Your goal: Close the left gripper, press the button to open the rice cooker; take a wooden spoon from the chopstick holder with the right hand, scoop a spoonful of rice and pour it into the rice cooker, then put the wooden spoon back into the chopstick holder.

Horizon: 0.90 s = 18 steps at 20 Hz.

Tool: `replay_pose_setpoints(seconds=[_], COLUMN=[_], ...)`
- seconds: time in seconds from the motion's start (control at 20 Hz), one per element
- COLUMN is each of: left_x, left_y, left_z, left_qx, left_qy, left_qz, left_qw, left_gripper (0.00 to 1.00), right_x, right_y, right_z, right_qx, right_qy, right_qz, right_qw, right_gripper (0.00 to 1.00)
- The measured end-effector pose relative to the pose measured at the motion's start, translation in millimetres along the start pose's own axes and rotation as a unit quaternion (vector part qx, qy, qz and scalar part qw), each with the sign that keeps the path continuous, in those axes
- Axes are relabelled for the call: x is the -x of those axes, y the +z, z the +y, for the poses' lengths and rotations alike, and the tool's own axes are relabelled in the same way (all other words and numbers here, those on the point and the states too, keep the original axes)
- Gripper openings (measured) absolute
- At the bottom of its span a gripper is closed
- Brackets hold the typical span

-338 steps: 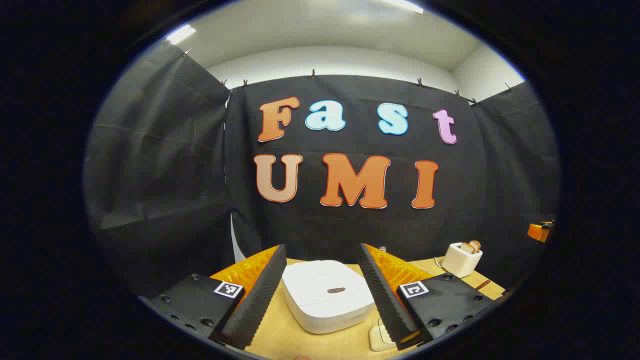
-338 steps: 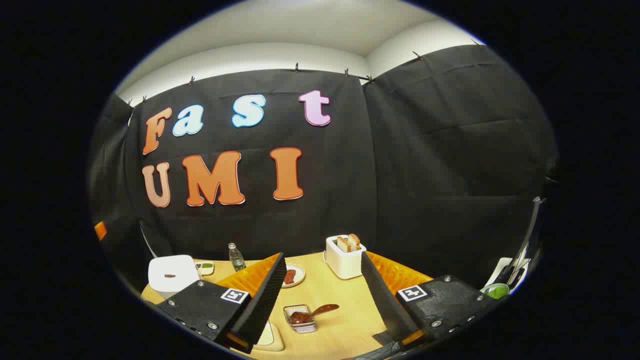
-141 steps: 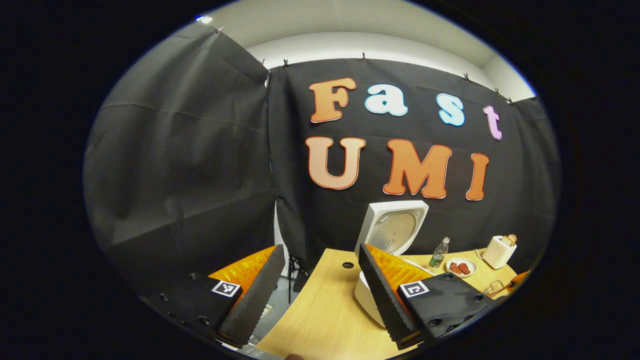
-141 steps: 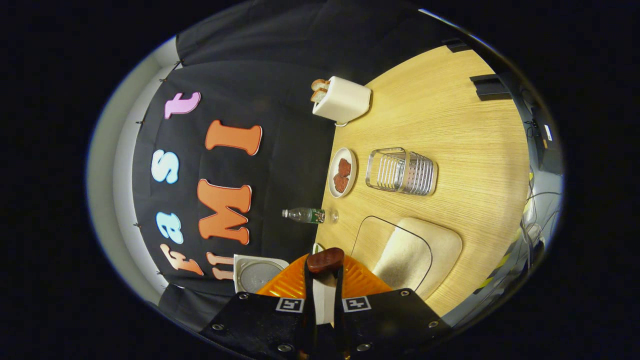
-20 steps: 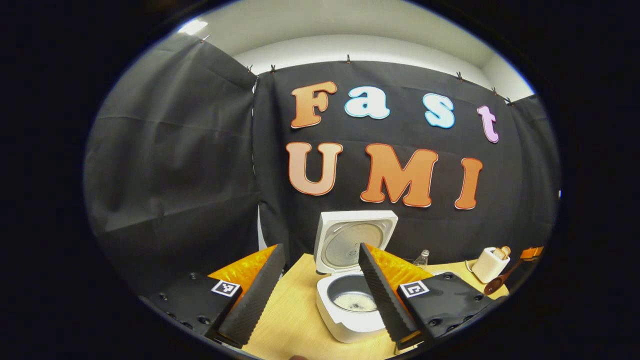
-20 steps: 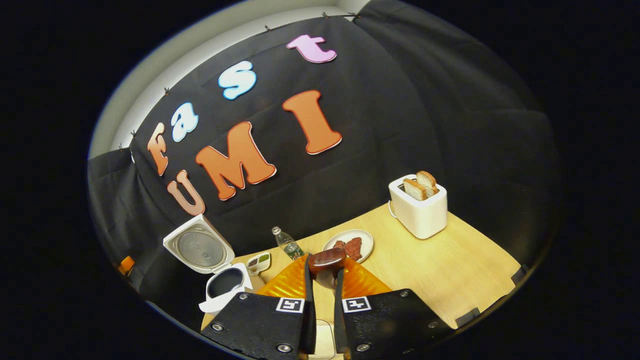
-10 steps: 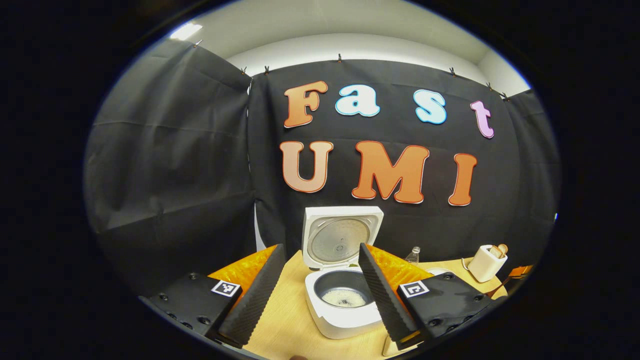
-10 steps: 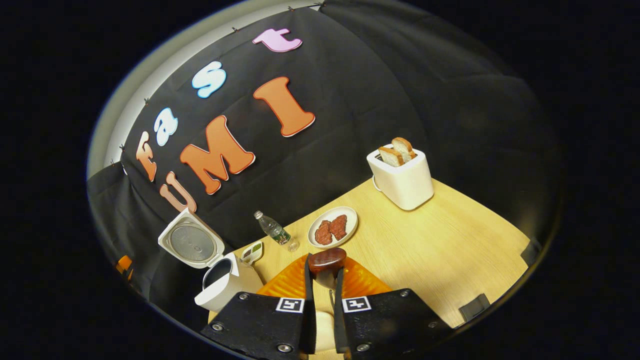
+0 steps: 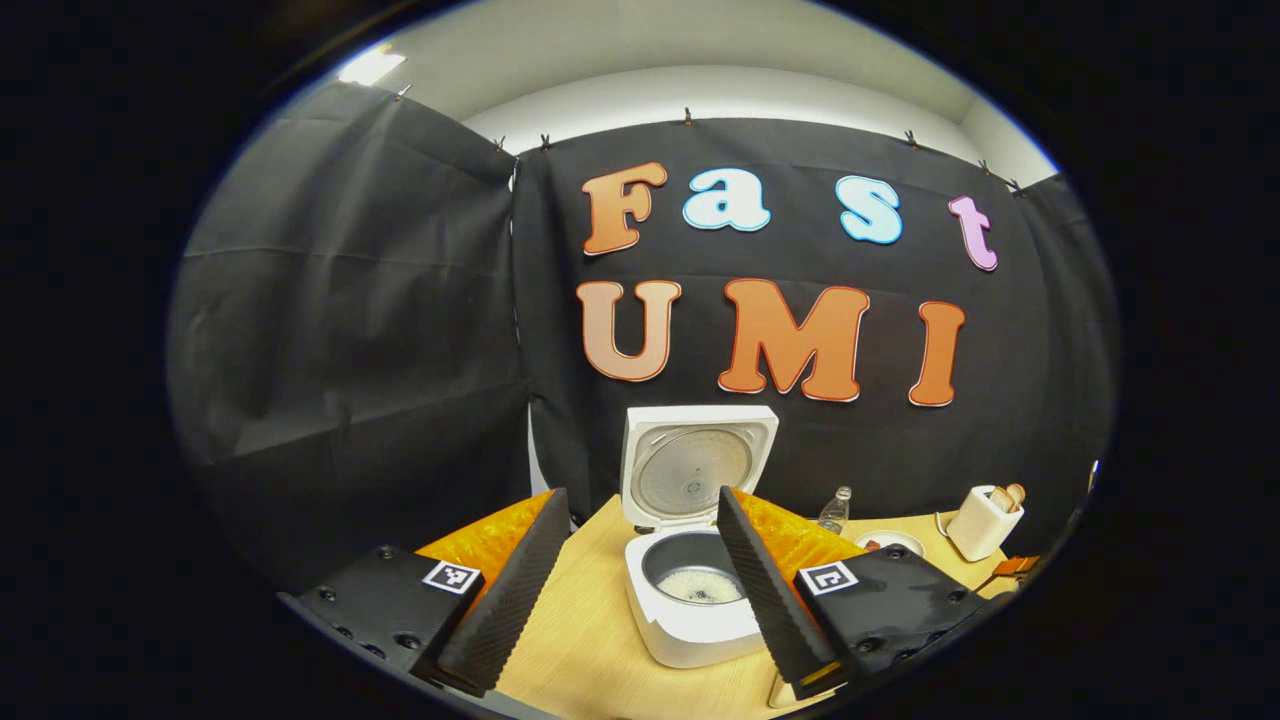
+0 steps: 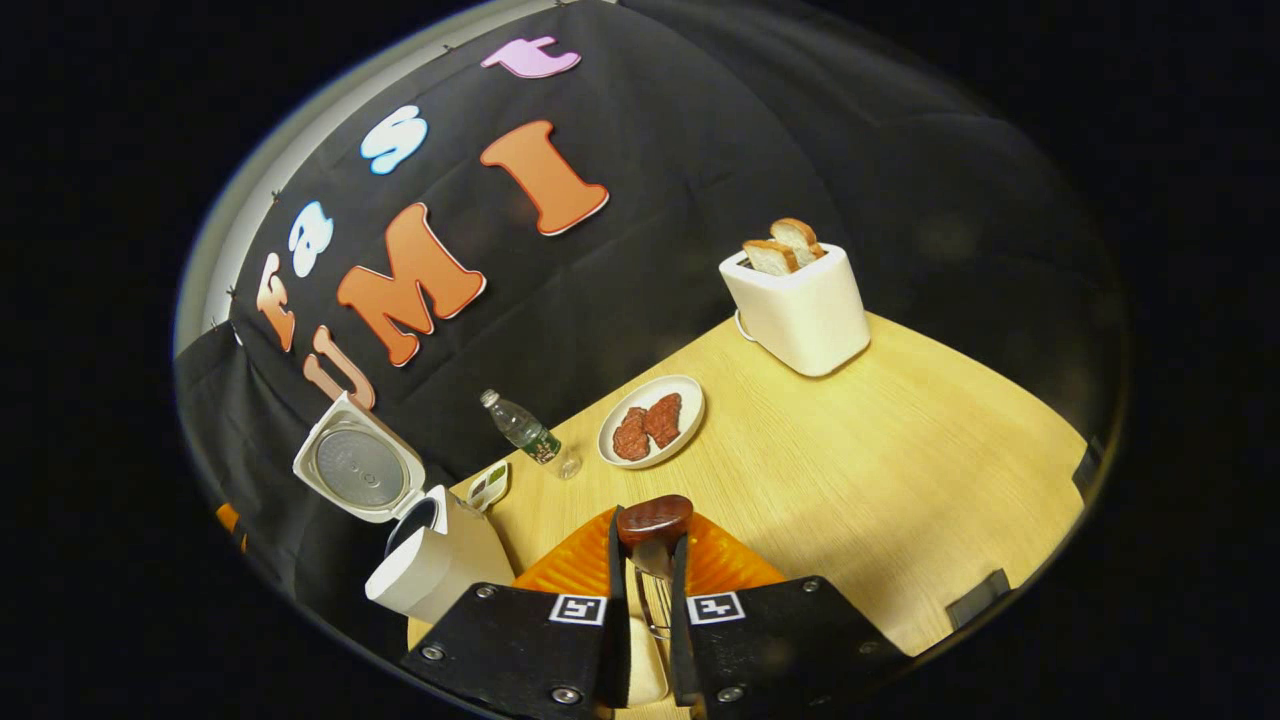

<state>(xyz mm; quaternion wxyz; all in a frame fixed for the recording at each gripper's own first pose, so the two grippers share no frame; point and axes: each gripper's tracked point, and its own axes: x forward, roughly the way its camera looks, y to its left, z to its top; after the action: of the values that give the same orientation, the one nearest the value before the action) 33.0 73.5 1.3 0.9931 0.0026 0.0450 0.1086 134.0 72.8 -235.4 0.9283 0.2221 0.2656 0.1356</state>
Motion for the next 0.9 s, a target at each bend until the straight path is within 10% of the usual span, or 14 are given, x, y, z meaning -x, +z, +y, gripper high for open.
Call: replay_pose_setpoints(seconds=[0.35, 0.75, 0.9], left_x=[-2.4, -27.7, -42.8], left_y=[3.9, -0.4, 2.8], left_z=[18.2, 14.4, 15.8], left_qx=[-0.007, 0.007, 0.011], left_qy=[0.013, -0.025, -0.029], left_qz=[-0.002, 0.013, 0.012], left_qw=[1.000, 1.000, 0.999], left_gripper=[1.00, 1.00, 1.00], right_x=[-0.4, 20.2, 32.0], right_y=[-2.3, 23.6, 51.8], right_z=[-18.7, -27.7, -20.8], right_qx=[-0.011, 0.079, 0.123], right_qy=[-0.034, -0.107, -0.133], right_qz=[-0.004, -0.037, -0.073], right_qw=[0.999, 0.990, 0.981], right_gripper=[0.29, 0.95, 0.95])
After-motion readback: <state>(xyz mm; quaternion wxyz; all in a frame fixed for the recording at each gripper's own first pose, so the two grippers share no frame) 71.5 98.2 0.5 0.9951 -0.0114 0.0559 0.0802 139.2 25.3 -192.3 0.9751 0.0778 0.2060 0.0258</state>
